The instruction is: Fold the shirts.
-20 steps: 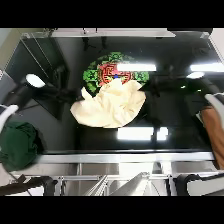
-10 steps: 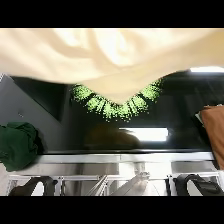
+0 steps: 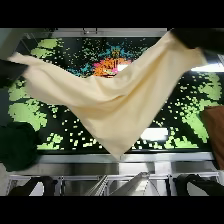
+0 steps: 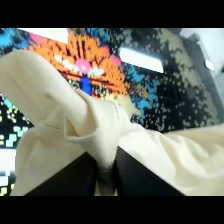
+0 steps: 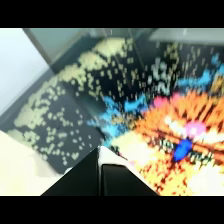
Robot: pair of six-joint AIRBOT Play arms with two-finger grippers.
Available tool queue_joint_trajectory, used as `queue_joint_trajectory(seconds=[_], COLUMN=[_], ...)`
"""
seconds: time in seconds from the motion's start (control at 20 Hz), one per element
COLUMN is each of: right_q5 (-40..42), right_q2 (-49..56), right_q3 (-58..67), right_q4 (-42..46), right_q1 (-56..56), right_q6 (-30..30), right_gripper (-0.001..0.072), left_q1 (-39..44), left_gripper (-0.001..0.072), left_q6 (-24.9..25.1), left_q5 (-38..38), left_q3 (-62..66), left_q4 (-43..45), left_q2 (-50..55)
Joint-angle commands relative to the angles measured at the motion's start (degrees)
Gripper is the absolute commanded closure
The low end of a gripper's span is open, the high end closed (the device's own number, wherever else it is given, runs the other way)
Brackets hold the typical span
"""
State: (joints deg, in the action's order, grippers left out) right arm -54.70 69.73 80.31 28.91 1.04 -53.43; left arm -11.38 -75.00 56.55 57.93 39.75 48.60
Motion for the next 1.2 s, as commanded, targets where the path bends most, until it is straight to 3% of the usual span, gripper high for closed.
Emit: queue_joint_trajectory(seconds=[0.0,0.05,0.1,0.15,0.25,0.3,0.35,0.45,0.55,0.65,0.85,1.05,1.1,1.15], right_q5=[9.64,10.38,8.87,7.45,1.31,-4.15,-10.69,-21.86,-27.43,-26.25,-11.04,-2.38,-0.83,0.98], right_q2=[18.01,21.14,22.69,22.64,19.85,18.08,16.59,14.27,11.82,7.65,0.74,0.7,0.79,0.94], right_q3=[0.17,0.66,1.6,2.08,2.38,2.36,2.08,-1.42,-9.97,-24.92,-51.01,-58.84,-58.84,-58.84], right_q4=[0.0,-0.2,-0.17,-0.2,-0.17,-0.17,-0.11,1.03,4.09,3.61,-3.93,-12.39,-14.25,-17.2], right_q1=[-2.86,-1.97,-0.35,1.57,6.56,9.35,11.89,14.8,15.1,13.31,5.81,-6.69,-9.66,-12.48], right_q6=[3.1,3.08,2.45,0.87,-1.86,-2.4,-3.43,-6.19,-10.51,-10.4,-10.47,-10.47,-10.47,-10.45], right_gripper=[0.0676,0.0422,0.0145,0.0108,0.0129,0.0182,0.0326,0.035,0.0349,0.0349,0.0341,0.0341,0.0341,0.0341], left_q1=[8.72,9.07,8.31,6.75,2.4,0.2,-1.84,-5.77,-8.96,-10.62,-8.41,-4.42,-3.56,-2.71], left_gripper=[0.0146,-0.0009,-0.0012,-0.0013,-0.0012,-0.0012,-0.0012,-0.0012,-0.0012,-0.0011,-0.0009,0.001,0.0033,0.0226], left_q6=[7.02,6.88,7.45,7.61,7.5,7.43,7.43,7.43,7.43,7.65,9.73,10.45,10.45,10.58], left_q5=[-14.1,-15.76,-14.8,-11.98,-3.67,0.94,4.63,10.36,11.96,11.82,12.26,15.69,17.59,20.37], left_q3=[-7.61,-6.58,-4.02,-0.59,7.06,10.25,12.35,15.1,14.4,11.98,12.37,19.39,21.07,22.73], left_q4=[-0.31,-0.26,0.2,2.21,7.34,9.4,10.38,10.36,10.34,10.27,9.86,10.01,9.73,9.92], left_q2=[14.14,18.49,22.53,25.55,30.21,32.15,33.66,36.5,38.51,41.13,50.99,59.01,60.13,60.96])
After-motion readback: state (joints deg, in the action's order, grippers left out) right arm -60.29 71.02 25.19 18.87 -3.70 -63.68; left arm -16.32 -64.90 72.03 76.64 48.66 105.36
